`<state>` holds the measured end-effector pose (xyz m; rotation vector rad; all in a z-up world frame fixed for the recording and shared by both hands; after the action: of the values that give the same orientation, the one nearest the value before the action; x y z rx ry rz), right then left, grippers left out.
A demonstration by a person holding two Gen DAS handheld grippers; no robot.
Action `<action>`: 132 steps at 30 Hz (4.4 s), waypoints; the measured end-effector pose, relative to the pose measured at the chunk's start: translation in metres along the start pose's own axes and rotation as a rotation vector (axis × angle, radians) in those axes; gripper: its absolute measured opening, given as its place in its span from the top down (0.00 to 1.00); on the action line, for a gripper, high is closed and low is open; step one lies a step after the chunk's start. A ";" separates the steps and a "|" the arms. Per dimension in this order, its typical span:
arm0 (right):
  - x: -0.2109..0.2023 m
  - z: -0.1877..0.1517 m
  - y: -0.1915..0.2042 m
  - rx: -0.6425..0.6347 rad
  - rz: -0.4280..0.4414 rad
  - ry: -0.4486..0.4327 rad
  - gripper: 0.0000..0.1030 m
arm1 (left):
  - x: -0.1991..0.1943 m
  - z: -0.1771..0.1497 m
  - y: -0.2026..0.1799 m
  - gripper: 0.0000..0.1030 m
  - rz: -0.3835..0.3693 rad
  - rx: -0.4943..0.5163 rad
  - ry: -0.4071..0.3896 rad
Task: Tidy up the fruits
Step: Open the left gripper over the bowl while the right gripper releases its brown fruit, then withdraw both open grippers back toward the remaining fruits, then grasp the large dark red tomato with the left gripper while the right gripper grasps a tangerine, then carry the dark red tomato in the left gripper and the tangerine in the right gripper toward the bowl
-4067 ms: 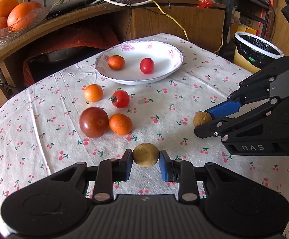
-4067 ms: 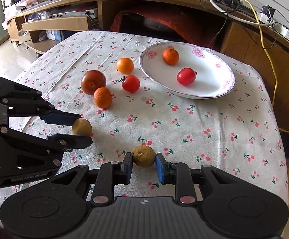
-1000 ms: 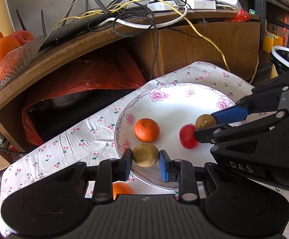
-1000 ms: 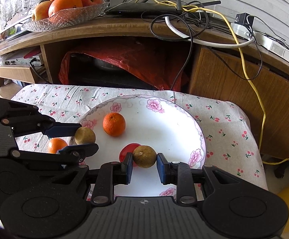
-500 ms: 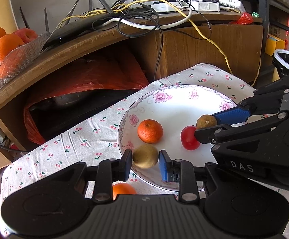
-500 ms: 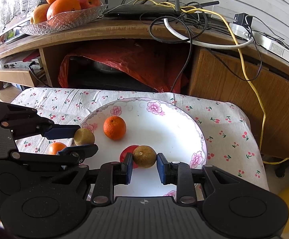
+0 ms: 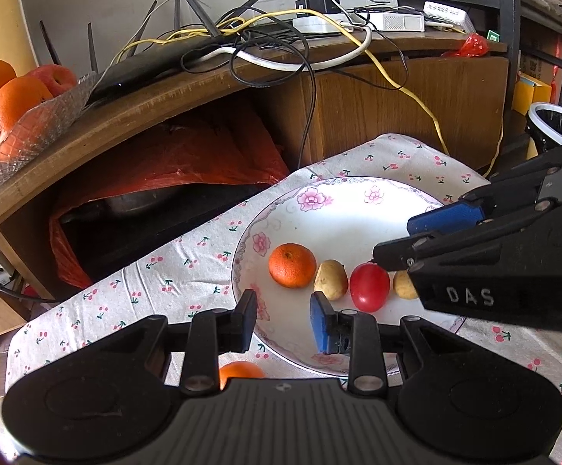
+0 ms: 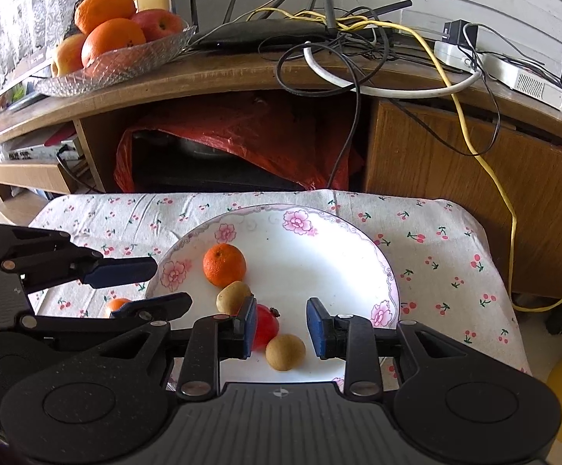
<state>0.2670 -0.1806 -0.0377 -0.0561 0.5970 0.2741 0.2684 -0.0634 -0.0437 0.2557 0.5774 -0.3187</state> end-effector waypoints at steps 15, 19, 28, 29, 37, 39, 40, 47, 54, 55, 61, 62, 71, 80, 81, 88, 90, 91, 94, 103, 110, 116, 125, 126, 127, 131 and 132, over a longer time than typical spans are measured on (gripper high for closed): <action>-0.030 0.001 0.002 0.011 0.011 -0.027 0.75 | -0.051 -0.018 0.020 0.61 0.014 -0.023 0.004; -0.043 -0.008 0.018 -0.016 0.059 -0.010 0.75 | -0.071 -0.032 0.030 0.61 0.012 -0.046 0.021; -0.065 -0.040 0.070 -0.127 0.230 0.066 0.75 | -0.097 -0.060 0.050 0.61 -0.016 -0.078 0.054; -0.064 -0.043 0.075 -0.144 0.243 0.073 0.75 | -0.098 -0.063 0.052 0.61 -0.019 -0.077 0.056; -0.042 -0.058 0.094 -0.199 0.287 0.130 0.75 | -0.096 -0.077 0.063 0.61 -0.053 -0.083 0.077; -0.039 -0.060 0.098 -0.210 0.297 0.137 0.75 | -0.095 -0.077 0.063 0.61 -0.061 -0.085 0.079; -0.038 -0.061 0.100 -0.217 0.299 0.136 0.75 | -0.095 -0.078 0.063 0.61 -0.067 -0.084 0.078; -0.027 -0.060 0.106 -0.238 0.302 0.144 0.78 | -0.091 -0.076 0.059 0.60 -0.095 -0.070 0.079; -0.028 -0.060 0.098 -0.219 0.294 0.164 0.82 | -0.086 -0.077 0.052 0.60 -0.146 -0.065 0.086; -0.031 -0.061 0.095 -0.213 0.288 0.167 0.82 | -0.085 -0.076 0.050 0.59 -0.156 -0.063 0.084; -0.048 -0.071 0.071 -0.180 0.238 0.185 0.82 | -0.079 -0.071 0.035 0.53 -0.203 -0.042 0.080; -0.049 -0.073 0.067 -0.174 0.231 0.191 0.82 | -0.078 -0.072 0.032 0.52 -0.208 -0.037 0.080; -0.054 -0.073 0.054 -0.154 0.208 0.191 0.81 | -0.064 -0.066 0.006 0.51 -0.244 -0.016 0.070; -0.053 -0.074 0.035 -0.134 0.168 0.199 0.81 | -0.046 -0.065 -0.011 0.51 -0.248 -0.013 0.068; -0.053 -0.074 0.033 -0.133 0.167 0.199 0.81 | -0.044 -0.065 -0.012 0.51 -0.251 -0.020 0.069; -0.053 -0.070 0.014 -0.094 0.123 0.190 0.81 | -0.036 -0.059 -0.020 0.51 -0.249 -0.026 0.049; -0.052 -0.070 0.009 -0.088 0.114 0.191 0.81 | -0.034 -0.057 -0.022 0.51 -0.243 -0.026 0.036; -0.052 -0.070 0.008 -0.088 0.110 0.192 0.81 | -0.033 -0.056 -0.024 0.51 -0.239 -0.027 0.028; -0.051 -0.069 0.007 -0.083 0.112 0.190 0.81 | -0.027 -0.052 -0.027 0.51 -0.230 -0.049 0.013; -0.049 -0.067 0.000 -0.079 0.104 0.186 0.81 | -0.022 -0.051 -0.035 0.52 -0.178 -0.046 -0.006; -0.051 -0.066 -0.003 -0.077 0.087 0.189 0.81 | -0.035 -0.055 -0.035 0.53 -0.154 -0.024 0.028; -0.058 -0.056 -0.003 -0.071 0.088 0.148 0.82 | -0.046 -0.048 -0.024 0.53 -0.136 -0.057 0.015; -0.054 -0.034 -0.003 -0.049 0.068 0.078 0.82 | -0.042 -0.018 -0.012 0.53 -0.106 -0.083 -0.050; -0.053 -0.031 -0.003 -0.048 0.064 0.072 0.82 | -0.040 -0.016 -0.012 0.53 -0.101 -0.080 -0.052; -0.051 -0.029 -0.004 -0.046 0.061 0.068 0.82 | -0.037 -0.014 -0.012 0.53 -0.096 -0.076 -0.052; -0.043 -0.023 -0.008 -0.041 0.047 0.060 0.82 | -0.027 -0.008 -0.013 0.53 -0.087 -0.051 -0.046; -0.040 -0.022 -0.009 -0.041 0.045 0.059 0.82 | -0.024 -0.007 -0.013 0.53 -0.086 -0.043 -0.044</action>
<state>0.2256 -0.2016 -0.0330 -0.0908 0.6523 0.3288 0.2407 -0.0680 -0.0375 0.1827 0.5520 -0.3936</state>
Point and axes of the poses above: each gripper's, at about its wrist camera, not at the fingertips, and x roughly the way its jaws point, y to its left, z to its top, the point moved 2 cm from there along x, roughly the way its jaws point, and after that the axes turned 10 degrees about -y, right-handed, at the moved point
